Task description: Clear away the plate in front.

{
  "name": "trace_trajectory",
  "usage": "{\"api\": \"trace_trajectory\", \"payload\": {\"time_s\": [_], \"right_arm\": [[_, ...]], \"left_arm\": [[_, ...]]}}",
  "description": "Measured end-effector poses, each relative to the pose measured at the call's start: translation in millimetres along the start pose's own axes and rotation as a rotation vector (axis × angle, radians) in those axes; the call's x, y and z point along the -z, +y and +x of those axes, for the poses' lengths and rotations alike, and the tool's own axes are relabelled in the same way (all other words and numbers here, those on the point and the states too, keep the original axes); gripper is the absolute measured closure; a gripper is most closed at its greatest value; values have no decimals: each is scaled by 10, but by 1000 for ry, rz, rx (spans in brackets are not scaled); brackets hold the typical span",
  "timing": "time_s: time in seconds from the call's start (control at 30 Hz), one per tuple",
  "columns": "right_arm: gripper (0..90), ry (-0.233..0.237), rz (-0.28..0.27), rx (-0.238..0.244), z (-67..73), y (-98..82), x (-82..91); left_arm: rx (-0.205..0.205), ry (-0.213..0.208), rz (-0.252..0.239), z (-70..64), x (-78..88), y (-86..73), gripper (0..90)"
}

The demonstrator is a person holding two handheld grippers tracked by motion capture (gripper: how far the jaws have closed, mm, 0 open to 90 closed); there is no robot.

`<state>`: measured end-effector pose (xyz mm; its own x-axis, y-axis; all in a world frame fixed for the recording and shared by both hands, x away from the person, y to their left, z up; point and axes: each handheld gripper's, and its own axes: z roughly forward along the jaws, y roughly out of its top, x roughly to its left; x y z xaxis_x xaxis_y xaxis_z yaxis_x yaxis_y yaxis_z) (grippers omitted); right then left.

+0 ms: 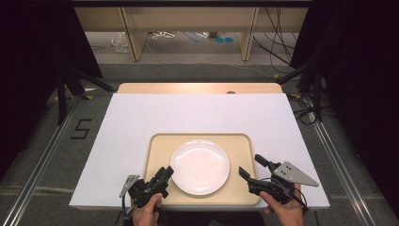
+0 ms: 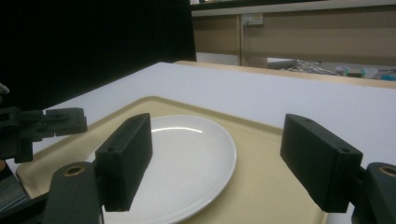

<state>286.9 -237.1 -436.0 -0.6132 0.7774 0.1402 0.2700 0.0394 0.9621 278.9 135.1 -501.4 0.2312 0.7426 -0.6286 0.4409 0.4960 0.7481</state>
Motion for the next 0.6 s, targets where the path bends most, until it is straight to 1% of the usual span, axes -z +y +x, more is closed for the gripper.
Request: {"api": "trace_trajectory", "payload": {"time_s": [0.03, 0.07, 0.1, 0.13, 0.17, 0.2, 0.23, 0.27, 0.3, 0.33, 0.37, 0.4, 0.47, 0.5, 0.57, 0.6], "right_arm": [[261, -7, 2, 10, -5, 3, 3], [262, -8, 1, 9, -4, 3, 3], [261, -3, 0, 1, -2, 2, 0], [261, 1, -2, -2, -1, 1, -1], [261, -1, 0, -1, -2, 1, -1], [261, -3, 1, 0, -2, 1, 0], [261, -5, 6, 2, -2, 3, 5], [261, -10, 0, 8, -4, 4, 4], [261, -5, -5, 6, -4, 4, 1], [261, -5, -5, 6, -4, 4, 1], [261, -8, 0, 8, -3, 4, 4], [261, -8, 0, 8, -3, 4, 4], [261, -1, -5, 2, -4, 1, 0], [261, -3, -1, -1, -3, 2, 3], [261, -2, -1, -2, -3, 2, 3], [261, -1, -2, -2, -3, 2, 2]], "left_arm": [[-18, -17, 16, 0, -5, 4, 575], [-16, -18, 1, -19, -18, 3, 569], [-36, -20, -1, -26, -17, 7, 555], [-53, -27, 10, -32, -15, 17, 535], [-65, -34, 13, -33, -16, 24, 510], [-82, -26, 15, -44, -9, 32, 496], [-102, -31, 20, -50, -2, 43, 495], [-111, -43, 28, -47, 6, 56, 487], [-133, -41, 12, -34, 17, 86, 466], [-133, -41, 12, -34, 17, 86, 457], [-154, -27, 11, -12, 43, 122, 448], [-154, -27, 11, -12, 43, 122, 436], [-151, -27, -10, -2, 48, 152, 424], [-156, -23, -9, 1, 58, 165, 405], [-170, -41, 0, 14, 70, 191, 398], [-193, -40, 11, 27, 77, 205, 388]]}}
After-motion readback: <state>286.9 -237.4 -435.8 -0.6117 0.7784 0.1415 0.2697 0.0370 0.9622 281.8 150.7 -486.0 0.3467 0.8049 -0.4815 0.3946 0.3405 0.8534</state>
